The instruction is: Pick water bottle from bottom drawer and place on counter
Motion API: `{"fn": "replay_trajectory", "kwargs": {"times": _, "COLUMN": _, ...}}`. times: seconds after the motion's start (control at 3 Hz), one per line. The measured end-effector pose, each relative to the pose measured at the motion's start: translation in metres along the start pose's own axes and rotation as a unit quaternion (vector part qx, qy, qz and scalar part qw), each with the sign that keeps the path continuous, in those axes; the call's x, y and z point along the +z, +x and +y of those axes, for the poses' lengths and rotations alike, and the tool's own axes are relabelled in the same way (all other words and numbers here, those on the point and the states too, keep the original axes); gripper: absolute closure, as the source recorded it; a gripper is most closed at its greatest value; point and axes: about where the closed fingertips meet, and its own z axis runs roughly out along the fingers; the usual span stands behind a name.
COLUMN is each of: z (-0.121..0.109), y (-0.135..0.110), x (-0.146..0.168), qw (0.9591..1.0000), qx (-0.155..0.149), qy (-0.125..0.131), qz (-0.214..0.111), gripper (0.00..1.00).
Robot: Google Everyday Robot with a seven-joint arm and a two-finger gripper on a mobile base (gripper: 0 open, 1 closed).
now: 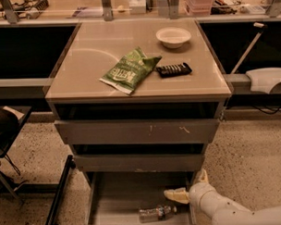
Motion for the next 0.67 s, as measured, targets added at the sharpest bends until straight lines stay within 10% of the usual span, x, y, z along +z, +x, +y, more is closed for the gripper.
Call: {"fn": "replay_trajectory", "kwargs": {"times": 0.67, "z": -0.017, "y": 0.035, "x": 0.080, "qw": 0.9972, "qx": 0.062, "qy": -0.029, "qz": -0.031, "gripper": 0.00}}
